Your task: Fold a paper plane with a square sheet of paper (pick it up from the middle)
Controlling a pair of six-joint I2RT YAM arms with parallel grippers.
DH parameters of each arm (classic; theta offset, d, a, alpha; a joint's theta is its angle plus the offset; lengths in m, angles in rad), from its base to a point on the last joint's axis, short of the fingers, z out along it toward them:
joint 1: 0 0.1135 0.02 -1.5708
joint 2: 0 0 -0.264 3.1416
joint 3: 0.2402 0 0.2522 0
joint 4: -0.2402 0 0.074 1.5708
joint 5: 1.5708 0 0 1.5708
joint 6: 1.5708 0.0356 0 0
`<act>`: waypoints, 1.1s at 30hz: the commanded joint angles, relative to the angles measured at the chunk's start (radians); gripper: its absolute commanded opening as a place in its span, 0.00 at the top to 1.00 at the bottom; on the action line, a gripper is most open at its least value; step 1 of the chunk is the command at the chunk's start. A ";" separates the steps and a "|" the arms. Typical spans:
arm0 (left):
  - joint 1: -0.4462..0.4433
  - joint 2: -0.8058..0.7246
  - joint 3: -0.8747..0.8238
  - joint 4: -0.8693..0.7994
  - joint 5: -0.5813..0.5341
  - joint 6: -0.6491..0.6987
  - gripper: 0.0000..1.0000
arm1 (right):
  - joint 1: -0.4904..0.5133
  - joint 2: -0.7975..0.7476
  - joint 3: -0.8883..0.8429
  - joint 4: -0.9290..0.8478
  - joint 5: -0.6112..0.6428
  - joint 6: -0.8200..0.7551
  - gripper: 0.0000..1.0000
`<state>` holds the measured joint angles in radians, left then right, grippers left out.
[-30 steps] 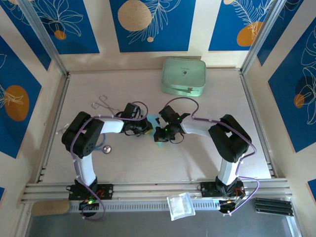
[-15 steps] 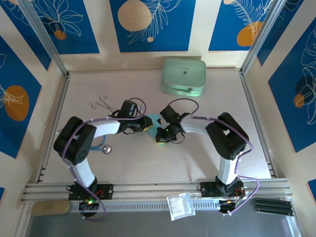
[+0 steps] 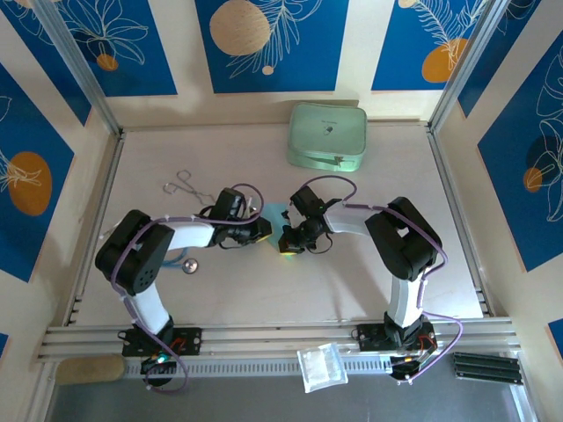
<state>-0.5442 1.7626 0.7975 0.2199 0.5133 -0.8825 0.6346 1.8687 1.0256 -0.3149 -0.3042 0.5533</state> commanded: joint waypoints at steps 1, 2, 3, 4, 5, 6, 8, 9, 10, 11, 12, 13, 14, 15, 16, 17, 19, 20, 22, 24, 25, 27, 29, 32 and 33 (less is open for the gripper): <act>-0.011 0.039 0.022 -0.002 0.023 0.030 0.86 | 0.002 0.046 -0.019 -0.063 0.019 -0.013 0.96; -0.013 0.046 0.023 -0.005 0.020 0.031 0.87 | 0.001 0.043 -0.021 -0.062 0.019 -0.013 0.96; -0.013 0.053 0.026 -0.010 0.016 0.031 0.87 | 0.001 0.041 -0.022 -0.060 0.019 -0.015 0.96; -0.013 0.059 0.028 -0.017 0.011 0.031 0.88 | -0.001 0.038 -0.022 -0.058 0.014 -0.015 0.96; -0.013 0.064 0.031 -0.025 0.006 0.031 0.88 | -0.001 0.034 -0.022 -0.055 0.012 -0.015 0.96; -0.014 0.069 0.033 -0.029 0.003 0.030 0.88 | -0.001 0.029 -0.020 -0.055 0.006 -0.015 0.96; -0.014 0.076 0.041 -0.045 -0.007 0.024 0.89 | -0.001 0.014 -0.015 -0.051 -0.011 -0.012 0.96; -0.013 0.078 0.044 -0.054 -0.013 0.024 0.90 | -0.001 -0.001 -0.012 -0.044 -0.024 -0.008 0.95; -0.014 0.080 0.047 -0.065 -0.017 0.022 0.90 | 0.000 -0.017 -0.010 -0.039 -0.034 -0.002 0.95; -0.014 0.082 0.050 -0.075 -0.025 0.022 0.90 | 0.000 -0.037 -0.010 -0.028 -0.041 0.007 0.95; -0.014 0.083 0.051 -0.082 -0.029 0.019 0.90 | 0.003 -0.060 -0.010 -0.017 -0.039 0.013 0.95; -0.014 0.084 0.052 -0.088 -0.031 0.018 0.90 | 0.002 -0.077 -0.010 -0.010 -0.032 0.022 0.95; -0.013 0.086 0.054 -0.095 -0.034 0.017 0.90 | 0.002 -0.089 -0.009 -0.005 -0.021 0.034 0.95; -0.014 0.087 0.056 -0.102 -0.036 0.016 0.90 | 0.002 -0.096 -0.009 0.000 -0.006 0.045 0.94; -0.013 0.088 0.058 -0.107 -0.038 0.016 0.90 | 0.003 -0.100 -0.010 0.002 0.010 0.057 0.94; -0.014 0.090 0.060 -0.109 -0.040 0.016 0.90 | 0.002 -0.097 -0.010 0.002 0.029 0.070 0.94; -0.014 0.091 0.060 -0.111 -0.043 0.013 0.90 | 0.002 -0.078 -0.009 -0.004 0.049 0.078 0.94; -0.012 0.093 0.061 -0.111 -0.042 0.010 0.90 | 0.003 -0.067 -0.006 -0.014 0.059 0.083 0.94; -0.013 0.095 0.061 -0.108 -0.041 0.005 0.90 | 0.005 -0.047 -0.007 -0.019 0.060 0.084 0.95; -0.014 0.096 0.059 -0.102 -0.039 -0.002 0.90 | 0.010 -0.034 -0.007 -0.022 0.060 0.080 0.95; -0.014 0.098 0.060 -0.100 -0.040 -0.005 0.90 | 0.012 -0.029 -0.006 -0.027 0.062 0.080 0.95; -0.013 0.098 0.060 -0.099 -0.039 -0.009 0.90 | 0.016 -0.017 -0.004 -0.040 0.068 0.071 0.95; -0.011 0.097 0.061 -0.100 -0.040 -0.010 0.90 | 0.016 -0.004 -0.005 -0.063 0.082 0.064 0.95; -0.009 0.094 0.073 -0.116 -0.050 0.004 0.89 | 0.016 0.017 -0.013 -0.104 0.108 0.037 0.95; -0.006 0.094 0.080 -0.124 -0.055 0.013 0.88 | 0.016 0.024 -0.014 -0.122 0.119 0.023 0.95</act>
<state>-0.5507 1.8339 0.8543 0.1402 0.5049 -0.8845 0.6437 1.8469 1.0222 -0.3286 -0.2348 0.6098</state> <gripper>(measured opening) 0.118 0.055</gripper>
